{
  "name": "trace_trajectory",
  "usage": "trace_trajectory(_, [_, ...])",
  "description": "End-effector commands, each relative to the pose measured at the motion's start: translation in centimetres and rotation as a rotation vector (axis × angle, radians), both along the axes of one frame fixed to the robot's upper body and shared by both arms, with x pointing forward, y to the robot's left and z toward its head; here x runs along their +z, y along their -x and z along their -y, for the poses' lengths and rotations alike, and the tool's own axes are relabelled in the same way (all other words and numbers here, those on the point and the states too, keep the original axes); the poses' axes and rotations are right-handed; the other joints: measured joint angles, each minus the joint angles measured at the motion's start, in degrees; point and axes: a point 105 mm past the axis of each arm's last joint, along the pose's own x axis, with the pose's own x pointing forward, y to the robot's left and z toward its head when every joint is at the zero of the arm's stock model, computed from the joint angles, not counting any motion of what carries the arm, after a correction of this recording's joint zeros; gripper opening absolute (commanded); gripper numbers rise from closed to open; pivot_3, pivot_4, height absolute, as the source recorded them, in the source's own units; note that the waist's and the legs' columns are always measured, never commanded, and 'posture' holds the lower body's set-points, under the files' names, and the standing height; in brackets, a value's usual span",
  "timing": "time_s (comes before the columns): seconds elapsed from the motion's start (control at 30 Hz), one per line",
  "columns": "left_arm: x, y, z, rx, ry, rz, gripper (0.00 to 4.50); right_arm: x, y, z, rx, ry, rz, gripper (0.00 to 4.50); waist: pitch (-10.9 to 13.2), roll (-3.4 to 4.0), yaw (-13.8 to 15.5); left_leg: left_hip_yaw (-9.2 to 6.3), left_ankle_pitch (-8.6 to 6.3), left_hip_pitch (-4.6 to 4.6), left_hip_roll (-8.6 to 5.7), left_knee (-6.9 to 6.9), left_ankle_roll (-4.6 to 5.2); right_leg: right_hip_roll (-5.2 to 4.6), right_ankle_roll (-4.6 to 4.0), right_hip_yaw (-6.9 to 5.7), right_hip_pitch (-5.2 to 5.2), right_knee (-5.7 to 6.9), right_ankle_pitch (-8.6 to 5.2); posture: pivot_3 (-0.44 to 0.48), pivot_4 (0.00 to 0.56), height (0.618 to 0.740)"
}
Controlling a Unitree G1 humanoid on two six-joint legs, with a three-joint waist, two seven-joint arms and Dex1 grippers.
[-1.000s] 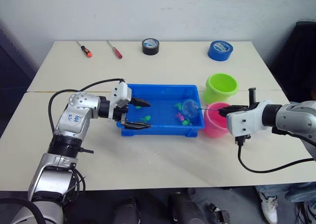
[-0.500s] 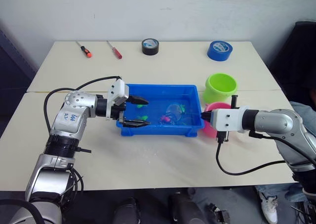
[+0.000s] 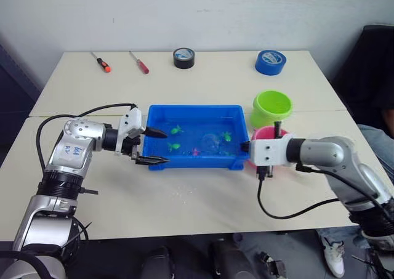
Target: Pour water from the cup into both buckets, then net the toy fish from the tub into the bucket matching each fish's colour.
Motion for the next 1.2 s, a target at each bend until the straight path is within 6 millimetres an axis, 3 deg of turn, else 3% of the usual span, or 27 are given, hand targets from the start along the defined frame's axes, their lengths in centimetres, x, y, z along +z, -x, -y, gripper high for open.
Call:
trace_trajectory(0.03, [1.4, 0.0, 0.1, -0.004, 0.013, 0.059, 4.48, 1.3, 0.5, -1.3, 0.003, -0.127, -0.064, 0.00, 0.00, 0.00, 0.03, 0.00, 0.00, 0.00, 0.00, 0.01, 0.00, -0.01, 0.00, -0.01, 0.00, 0.01, 0.00, 0.000, 0.150, 0.740])
trace_trajectory(0.23, [1.9, -0.1, -0.1, 0.007, 0.030, 0.068, 4.48, 2.6, 0.8, -1.9, -0.080, -0.385, -0.254, 0.00, 0.00, 0.00, 0.03, -0.06, 0.00, 0.00, 0.00, 0.02, 0.00, -0.02, 0.00, -0.04, 0.00, 0.11, 0.00, 0.000, 0.150, 0.740])
trace_trajectory(0.43, [3.2, -0.5, 0.4, 0.015, 0.111, 0.054, 4.48, 3.0, 1.0, -1.2, -0.156, -0.517, -0.361, 0.00, 0.00, 0.00, 0.03, -0.08, -0.01, -0.01, 0.00, 0.01, -0.01, -0.01, -0.01, -0.06, -0.01, 0.09, 0.00, 0.000, 0.150, 0.740])
trace_trajectory(0.53, [4.4, -0.6, 1.1, 0.000, 0.188, 0.032, 4.48, 4.3, 1.2, 0.0, -0.208, -0.592, -0.352, 0.00, 0.00, 0.00, 0.06, -0.09, -0.01, -0.06, -0.01, 0.01, 0.00, -0.01, -0.01, -0.06, -0.02, 0.08, 0.00, 0.000, 0.150, 0.740])
trace_trajectory(0.8, [6.2, 0.0, 4.9, -0.134, 0.320, -0.015, 4.48, 7.9, 4.4, 5.2, -0.342, -0.641, -0.210, 0.00, 0.00, 0.00, 1.15, -0.15, -0.02, -0.13, -0.02, -0.04, -0.02, 0.00, 0.00, -0.09, -0.01, -0.11, 0.00, 0.000, 0.150, 0.740])
trace_trajectory(1.03, [5.7, 0.3, 7.6, -0.255, 0.306, -0.023, 4.48, 9.2, 7.9, 10.2, -0.489, -0.554, -0.103, 0.00, 0.00, 0.00, 1.33, -0.16, -0.02, -0.17, -0.05, -0.08, -0.02, 0.05, 0.01, -0.06, 0.05, -0.34, 0.00, 0.000, 0.150, 0.740])
trace_trajectory(1.2, [5.4, 0.3, 8.2, -0.286, 0.297, -0.022, 4.48, 9.2, 9.2, 13.1, -0.583, -0.411, 0.000, 0.00, -0.01, 0.00, 1.22, -0.15, -0.02, -0.20, -0.05, -0.11, -0.02, 0.10, 0.05, -0.01, 0.06, -0.46, 0.02, 0.000, 0.150, 0.740])
